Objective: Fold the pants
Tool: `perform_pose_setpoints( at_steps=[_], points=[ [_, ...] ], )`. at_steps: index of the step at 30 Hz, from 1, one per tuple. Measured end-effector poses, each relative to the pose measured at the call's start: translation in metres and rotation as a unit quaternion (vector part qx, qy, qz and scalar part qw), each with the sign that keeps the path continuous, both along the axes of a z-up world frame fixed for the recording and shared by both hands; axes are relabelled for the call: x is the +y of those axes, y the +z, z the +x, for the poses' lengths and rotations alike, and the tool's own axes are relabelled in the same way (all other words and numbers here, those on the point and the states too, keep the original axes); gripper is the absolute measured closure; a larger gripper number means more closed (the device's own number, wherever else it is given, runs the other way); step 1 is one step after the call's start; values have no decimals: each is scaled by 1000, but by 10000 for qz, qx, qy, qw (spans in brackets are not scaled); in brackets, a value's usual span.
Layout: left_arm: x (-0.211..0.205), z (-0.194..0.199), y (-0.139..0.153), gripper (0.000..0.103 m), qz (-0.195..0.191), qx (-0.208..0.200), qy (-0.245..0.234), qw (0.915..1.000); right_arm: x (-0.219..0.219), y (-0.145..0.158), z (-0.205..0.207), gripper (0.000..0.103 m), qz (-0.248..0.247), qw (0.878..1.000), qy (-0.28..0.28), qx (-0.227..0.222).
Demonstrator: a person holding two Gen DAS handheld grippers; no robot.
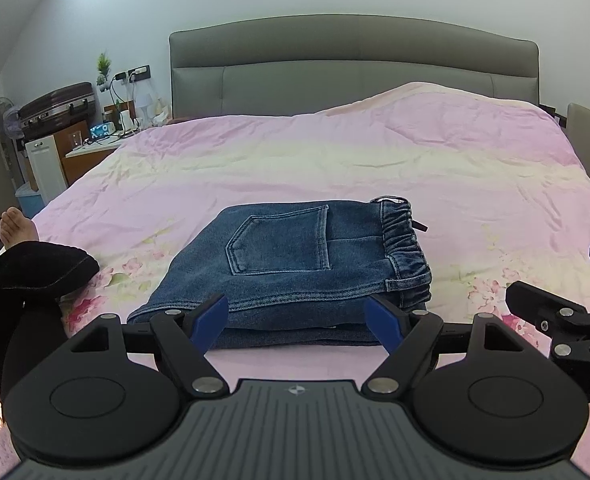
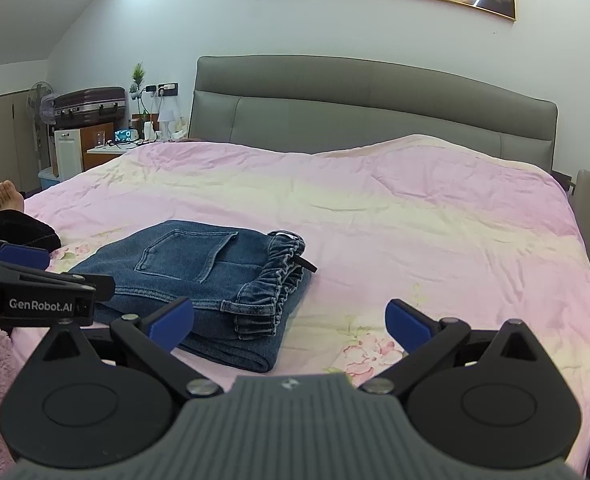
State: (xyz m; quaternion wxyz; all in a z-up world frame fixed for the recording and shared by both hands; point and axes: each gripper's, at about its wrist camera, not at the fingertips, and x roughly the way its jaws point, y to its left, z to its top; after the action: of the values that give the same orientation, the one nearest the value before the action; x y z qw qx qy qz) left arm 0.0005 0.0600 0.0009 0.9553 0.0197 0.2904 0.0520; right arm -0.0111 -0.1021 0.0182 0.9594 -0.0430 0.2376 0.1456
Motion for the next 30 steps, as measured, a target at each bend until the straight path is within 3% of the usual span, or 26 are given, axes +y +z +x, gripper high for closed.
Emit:
perform_pose_setpoints(
  at_steps=[30],
  points=[
    [1,-4,5,12,16,-41,44,10000,4,4,-6,5,-14,10000,58,-64]
  ],
)
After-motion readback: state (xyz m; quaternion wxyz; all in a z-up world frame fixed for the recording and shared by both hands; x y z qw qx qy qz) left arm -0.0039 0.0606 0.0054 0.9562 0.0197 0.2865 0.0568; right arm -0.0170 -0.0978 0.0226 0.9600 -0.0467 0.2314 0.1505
